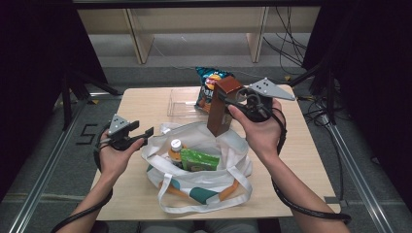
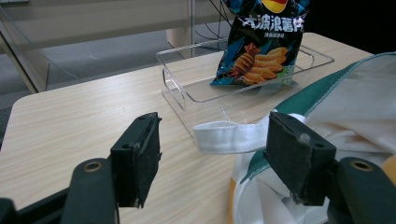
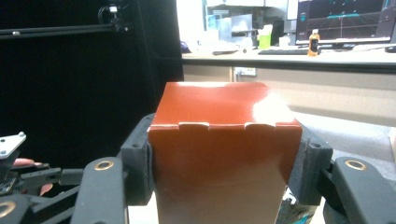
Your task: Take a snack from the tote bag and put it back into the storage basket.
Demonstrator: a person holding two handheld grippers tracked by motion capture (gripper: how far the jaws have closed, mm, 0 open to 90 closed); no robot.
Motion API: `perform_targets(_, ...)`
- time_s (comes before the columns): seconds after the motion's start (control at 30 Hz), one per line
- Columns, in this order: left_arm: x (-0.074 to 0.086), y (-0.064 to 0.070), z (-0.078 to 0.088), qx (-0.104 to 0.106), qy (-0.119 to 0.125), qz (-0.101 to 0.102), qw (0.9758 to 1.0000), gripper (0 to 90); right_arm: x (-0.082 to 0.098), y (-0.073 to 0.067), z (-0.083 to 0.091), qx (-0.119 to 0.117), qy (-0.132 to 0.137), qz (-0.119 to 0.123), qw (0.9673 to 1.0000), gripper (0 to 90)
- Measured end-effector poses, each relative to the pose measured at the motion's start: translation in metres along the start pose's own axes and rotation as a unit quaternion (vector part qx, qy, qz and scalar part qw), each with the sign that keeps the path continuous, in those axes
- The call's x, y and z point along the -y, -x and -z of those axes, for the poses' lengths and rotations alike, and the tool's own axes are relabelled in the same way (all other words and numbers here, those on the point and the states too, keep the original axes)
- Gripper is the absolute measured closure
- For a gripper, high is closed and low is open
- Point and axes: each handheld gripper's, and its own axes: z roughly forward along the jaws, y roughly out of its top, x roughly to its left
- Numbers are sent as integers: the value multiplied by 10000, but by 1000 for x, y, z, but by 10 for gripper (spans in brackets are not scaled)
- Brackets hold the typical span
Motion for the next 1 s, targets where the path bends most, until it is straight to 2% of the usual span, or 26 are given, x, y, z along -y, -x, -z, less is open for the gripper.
perform_targets(0.4, 0, 0, 0, 4, 7, 9, 10000, 346, -10, 6, -5, 98, 149, -40, 9998, 393)
perform_targets(0.7, 0, 0, -1, 12, -6, 4, 10000, 347, -14, 10, -9, 170, 164, -60, 9997, 393)
perform_targets(0.73, 0, 0, -1, 10, -4, 6, 10000, 347, -14, 11, -10, 199, 170, -7, 9997, 393)
perform_targets(0.77, 0, 0, -1, 0, -8, 5, 10000, 347, -14, 11, -11, 199, 152, -69, 9997, 393)
perform_targets(0.87, 1, 1, -1, 12, -3, 10, 10000, 347, -13, 14, -14, 236, 142, 27, 9996, 393)
perform_targets(1.0, 0, 0, 0, -1, 3, 0, 10000, 347, -14, 15, -17, 252, 144, -33, 9996, 393)
